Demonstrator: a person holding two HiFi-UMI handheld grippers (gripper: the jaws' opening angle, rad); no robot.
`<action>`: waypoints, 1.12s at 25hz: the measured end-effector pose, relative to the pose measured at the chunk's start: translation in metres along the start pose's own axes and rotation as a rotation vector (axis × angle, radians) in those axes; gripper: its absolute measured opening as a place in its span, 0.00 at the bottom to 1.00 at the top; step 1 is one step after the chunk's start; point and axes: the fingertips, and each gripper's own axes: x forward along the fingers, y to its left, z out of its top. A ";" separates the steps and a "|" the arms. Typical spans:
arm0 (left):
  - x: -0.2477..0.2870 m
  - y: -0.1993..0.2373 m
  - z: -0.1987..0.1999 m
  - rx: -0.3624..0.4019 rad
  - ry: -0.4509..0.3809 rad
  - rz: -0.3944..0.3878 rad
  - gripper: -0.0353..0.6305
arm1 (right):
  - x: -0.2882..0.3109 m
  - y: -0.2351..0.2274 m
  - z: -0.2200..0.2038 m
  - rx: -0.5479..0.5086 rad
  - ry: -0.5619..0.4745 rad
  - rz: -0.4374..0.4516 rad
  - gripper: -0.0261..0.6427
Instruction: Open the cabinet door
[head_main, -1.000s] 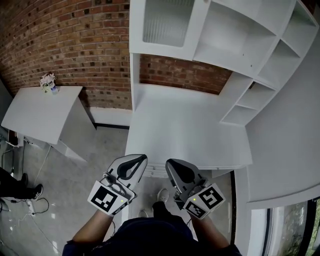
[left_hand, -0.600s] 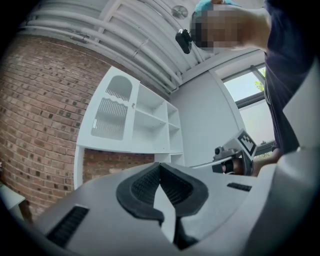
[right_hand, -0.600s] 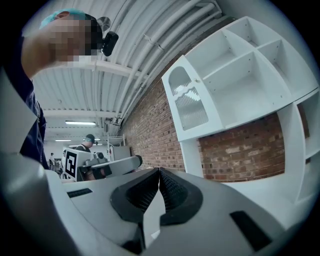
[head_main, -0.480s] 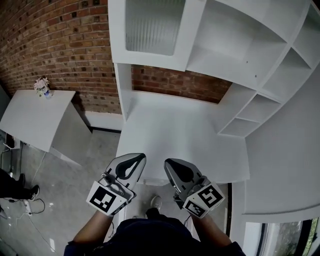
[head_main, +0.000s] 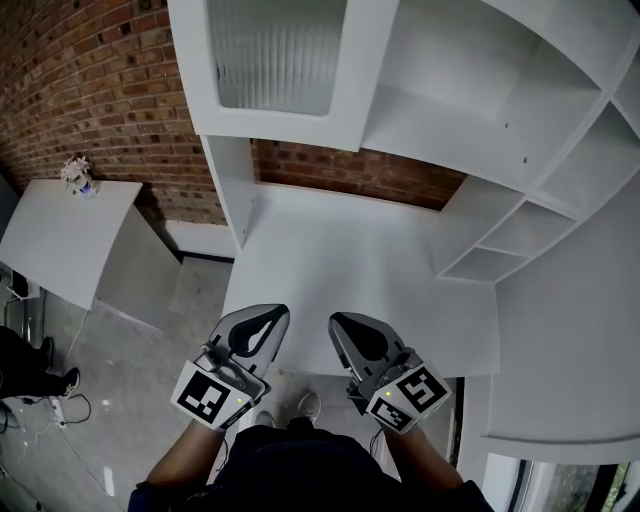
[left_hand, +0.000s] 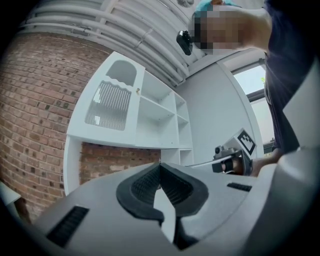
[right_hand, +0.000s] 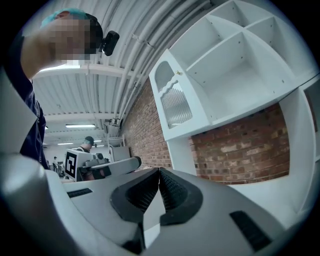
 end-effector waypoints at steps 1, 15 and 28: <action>0.003 0.003 0.000 -0.001 0.001 -0.001 0.06 | 0.002 -0.004 0.000 0.003 0.001 -0.001 0.07; 0.003 0.063 0.013 0.014 -0.015 -0.112 0.06 | 0.055 -0.014 0.019 -0.007 -0.033 -0.130 0.07; 0.017 0.113 0.018 0.009 -0.009 -0.200 0.06 | 0.079 -0.055 0.057 -0.070 -0.103 -0.308 0.08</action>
